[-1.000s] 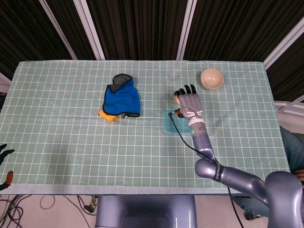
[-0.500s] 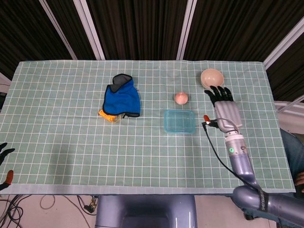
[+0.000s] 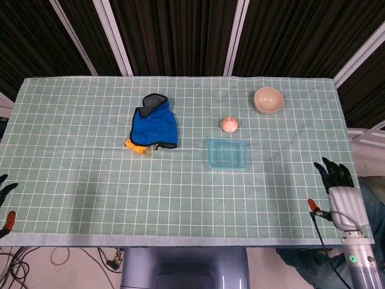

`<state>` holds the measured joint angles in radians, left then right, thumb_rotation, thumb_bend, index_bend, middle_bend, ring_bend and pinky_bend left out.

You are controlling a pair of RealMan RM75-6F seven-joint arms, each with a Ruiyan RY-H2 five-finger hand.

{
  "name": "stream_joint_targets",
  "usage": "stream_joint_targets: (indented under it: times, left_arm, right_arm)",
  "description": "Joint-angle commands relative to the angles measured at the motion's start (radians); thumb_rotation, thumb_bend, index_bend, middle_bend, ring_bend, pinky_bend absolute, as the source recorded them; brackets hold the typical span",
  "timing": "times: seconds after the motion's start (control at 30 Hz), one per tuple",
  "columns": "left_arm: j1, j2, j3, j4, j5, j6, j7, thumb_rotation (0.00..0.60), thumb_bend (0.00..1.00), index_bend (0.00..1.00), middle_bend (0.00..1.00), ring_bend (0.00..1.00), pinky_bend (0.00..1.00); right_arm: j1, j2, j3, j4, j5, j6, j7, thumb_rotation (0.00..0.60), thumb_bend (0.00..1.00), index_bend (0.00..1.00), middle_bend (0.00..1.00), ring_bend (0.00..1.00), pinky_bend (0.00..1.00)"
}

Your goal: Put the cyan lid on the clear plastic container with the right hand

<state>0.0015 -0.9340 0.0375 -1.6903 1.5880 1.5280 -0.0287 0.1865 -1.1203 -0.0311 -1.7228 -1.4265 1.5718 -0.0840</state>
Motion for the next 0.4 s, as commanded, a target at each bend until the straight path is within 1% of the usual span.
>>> stream_joint_targets:
  times: [0.03,0.13,0.27,0.4]
  left_arm:
    - [-0.004,-0.003,0.0,0.007,-0.001,-0.009,0.001,0.6,0.52,0.16,0.0,0.0,0.0]
    - [-0.012,-0.007,0.002,0.015,0.003,-0.022,0.012,0.6,0.52,0.16,0.0,0.0,0.0]
    - [-0.016,-0.015,0.002,0.018,0.009,-0.026,0.031,0.6,0.52,0.16,0.0,0.0,0.0]
    - [-0.018,-0.017,0.002,0.017,0.009,-0.026,0.035,0.6,0.52,0.16,0.0,0.0,0.0]
  right_arm:
    - [-0.063,0.01,-0.046,0.037,-0.065,0.062,0.017,0.6,0.31,0.09,0.03,0.0,0.0]
    - [-0.095,0.008,-0.053,0.048,-0.084,0.094,0.013,0.6,0.31,0.09,0.03,0.0,0.0]
    - [-0.113,0.016,-0.041,0.051,-0.104,0.117,0.022,0.6,0.31,0.09,0.03,0.0,0.0]
    - [-0.124,0.021,-0.028,0.046,-0.098,0.115,0.021,0.6,0.31,0.09,0.03,0.0,0.0]
